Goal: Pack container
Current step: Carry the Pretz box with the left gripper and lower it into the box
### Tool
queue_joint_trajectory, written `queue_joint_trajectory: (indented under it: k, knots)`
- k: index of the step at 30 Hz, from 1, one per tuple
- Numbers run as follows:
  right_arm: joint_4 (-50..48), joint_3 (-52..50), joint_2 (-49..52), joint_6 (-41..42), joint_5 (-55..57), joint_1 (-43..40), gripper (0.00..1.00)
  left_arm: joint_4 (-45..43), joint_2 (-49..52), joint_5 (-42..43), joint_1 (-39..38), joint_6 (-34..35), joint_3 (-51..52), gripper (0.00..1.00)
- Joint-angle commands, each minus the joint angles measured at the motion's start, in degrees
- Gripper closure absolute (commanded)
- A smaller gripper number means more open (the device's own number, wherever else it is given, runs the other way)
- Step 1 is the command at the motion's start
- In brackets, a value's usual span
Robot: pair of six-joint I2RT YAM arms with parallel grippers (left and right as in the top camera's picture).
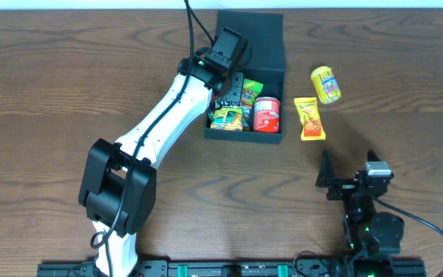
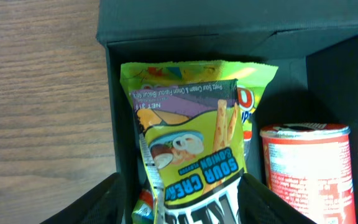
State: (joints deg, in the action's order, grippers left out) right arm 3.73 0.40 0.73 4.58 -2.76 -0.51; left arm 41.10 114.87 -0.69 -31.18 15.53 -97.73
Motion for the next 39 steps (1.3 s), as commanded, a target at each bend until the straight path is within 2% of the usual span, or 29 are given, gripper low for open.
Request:
queue_joint_trajectory:
  k: [1,8,9,10,11,12,18,29,39]
  knots:
    - [0.3,-0.1,-0.2,0.5,0.2,-0.3,0.01,1.5,-2.3,-1.1,0.0,-1.8,-1.6,0.42]
    - [0.3,-0.1,-0.2,0.5,0.2,-0.3,0.01,9.1,-6.7,0.5,-0.7,1.0,-1.6,0.46]
    - [0.3,-0.1,-0.2,0.5,0.2,-0.3,0.01,10.0,-6.6,1.6,-0.9,1.0,-1.5,0.53]
    - [0.3,-0.1,-0.2,0.5,0.2,-0.3,0.01,10.0,-6.4,2.1,-0.9,1.0,-1.3,0.76]
    - [0.3,-0.1,-0.2,0.5,0.2,-0.3,0.01,9.7,-6.2,2.2,-1.0,1.0,-1.3,0.92]
    - [0.3,-0.1,-0.2,0.5,0.2,-0.3,0.01,9.0,-5.8,2.0,-1.2,0.7,-1.3,0.94]
    - [0.3,-0.1,-0.2,0.5,0.2,-0.3,0.01,6.5,-3.6,2.1,-3.3,-4.1,-1.3,0.94]
    - [0.3,-0.1,-0.2,0.5,0.2,-0.3,0.01,4.6,3.6,-3.6,-4.0,-3.7,-1.3,0.94]
    - [0.3,-0.1,-0.2,0.5,0.2,-0.3,0.01,4.0,5.8,-3.8,-4.0,-3.7,-1.6,0.94]
